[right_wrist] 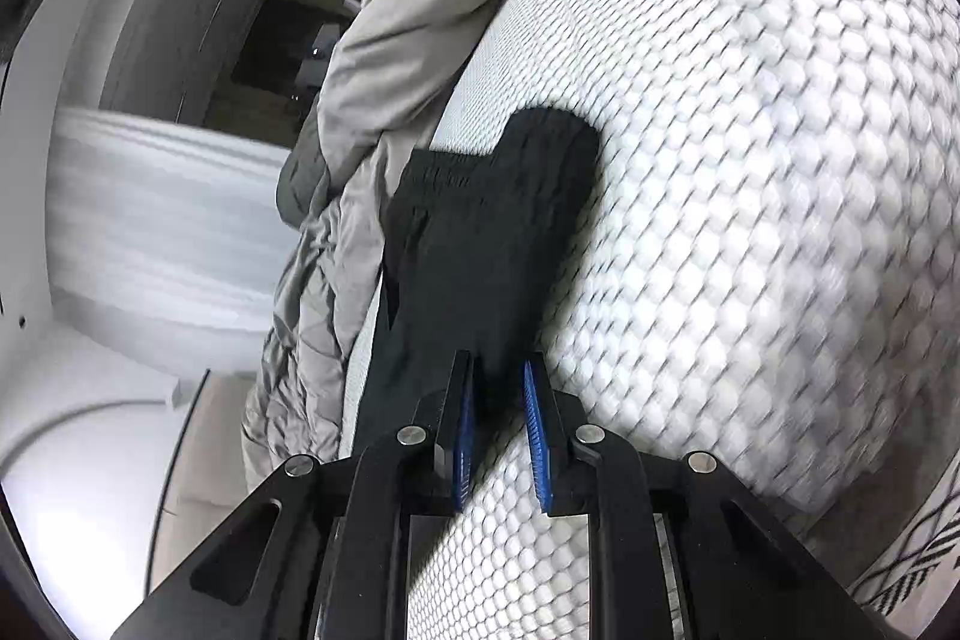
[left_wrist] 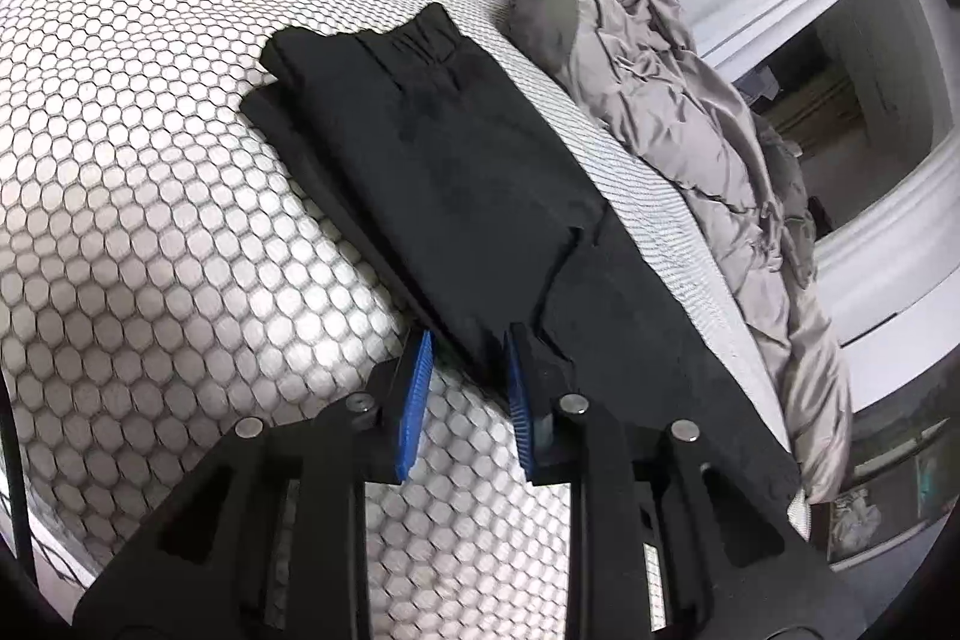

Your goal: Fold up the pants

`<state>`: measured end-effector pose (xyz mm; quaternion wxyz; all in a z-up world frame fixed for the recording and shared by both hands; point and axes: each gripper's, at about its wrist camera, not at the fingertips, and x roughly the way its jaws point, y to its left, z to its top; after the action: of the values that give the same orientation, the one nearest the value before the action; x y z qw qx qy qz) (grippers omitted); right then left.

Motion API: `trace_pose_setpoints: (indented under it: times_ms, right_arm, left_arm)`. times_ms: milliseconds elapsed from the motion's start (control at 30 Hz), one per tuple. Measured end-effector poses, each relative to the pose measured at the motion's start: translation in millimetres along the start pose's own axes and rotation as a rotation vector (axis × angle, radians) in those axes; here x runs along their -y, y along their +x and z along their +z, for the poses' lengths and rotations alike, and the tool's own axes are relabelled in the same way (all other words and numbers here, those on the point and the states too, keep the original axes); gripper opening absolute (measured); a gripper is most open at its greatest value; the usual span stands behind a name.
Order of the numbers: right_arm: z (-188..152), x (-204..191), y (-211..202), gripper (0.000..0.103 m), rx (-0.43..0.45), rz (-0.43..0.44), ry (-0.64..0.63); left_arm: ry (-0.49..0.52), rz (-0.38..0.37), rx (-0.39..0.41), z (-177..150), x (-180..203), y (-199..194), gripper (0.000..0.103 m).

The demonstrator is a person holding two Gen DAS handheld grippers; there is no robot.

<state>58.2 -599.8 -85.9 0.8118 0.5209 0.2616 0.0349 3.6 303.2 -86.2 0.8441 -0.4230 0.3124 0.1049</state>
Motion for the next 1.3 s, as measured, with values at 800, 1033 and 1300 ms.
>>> trace_pose_setpoints:
  times_ms: [800, 1033, 1300]
  right_arm:
    - [51.6, -10.5, 42.9, 0.015, -0.01, -0.033, -0.056]
    - [14.9, -100.8, 27.7, 0.012, 0.05, 0.017, -0.33]
    - [-194.3, -244.6, 108.0, 0.048, -0.527, 0.252, -0.96]
  left_arm:
    - [0.5, -0.163, -0.235, -98.6, 187.9, 53.7, 0.102]
    - [0.519, -0.165, -0.248, -112.6, 206.4, 72.4, 0.102]
    - [0.44, -0.158, -0.222, -89.2, 191.1, 72.0, 0.102]
